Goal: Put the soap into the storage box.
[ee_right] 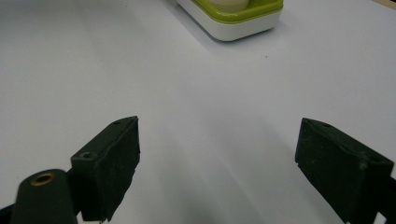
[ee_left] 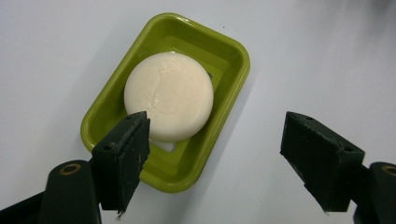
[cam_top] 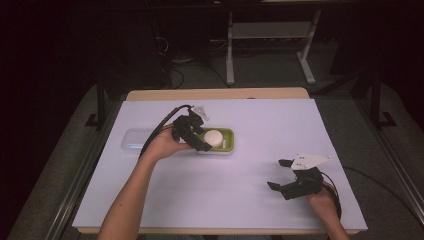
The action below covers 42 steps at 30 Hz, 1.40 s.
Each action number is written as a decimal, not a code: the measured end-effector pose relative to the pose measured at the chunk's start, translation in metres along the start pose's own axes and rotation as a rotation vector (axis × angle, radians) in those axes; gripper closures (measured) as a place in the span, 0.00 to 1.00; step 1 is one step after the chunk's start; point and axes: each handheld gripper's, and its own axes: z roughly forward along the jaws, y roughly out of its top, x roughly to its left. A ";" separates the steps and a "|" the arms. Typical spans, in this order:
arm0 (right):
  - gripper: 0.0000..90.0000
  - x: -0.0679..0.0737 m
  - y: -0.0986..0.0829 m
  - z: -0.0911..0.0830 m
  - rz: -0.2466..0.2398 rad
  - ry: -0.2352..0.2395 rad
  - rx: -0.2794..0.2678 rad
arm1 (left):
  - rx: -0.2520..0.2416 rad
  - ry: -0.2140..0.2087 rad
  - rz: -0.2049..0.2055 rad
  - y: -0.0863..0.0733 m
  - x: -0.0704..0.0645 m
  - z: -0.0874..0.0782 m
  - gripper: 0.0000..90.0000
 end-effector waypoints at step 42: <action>0.15 0.004 -0.002 0.007 0.018 -0.032 0.055 | -0.093 0.043 0.004 -0.082 -0.046 -0.038 0.22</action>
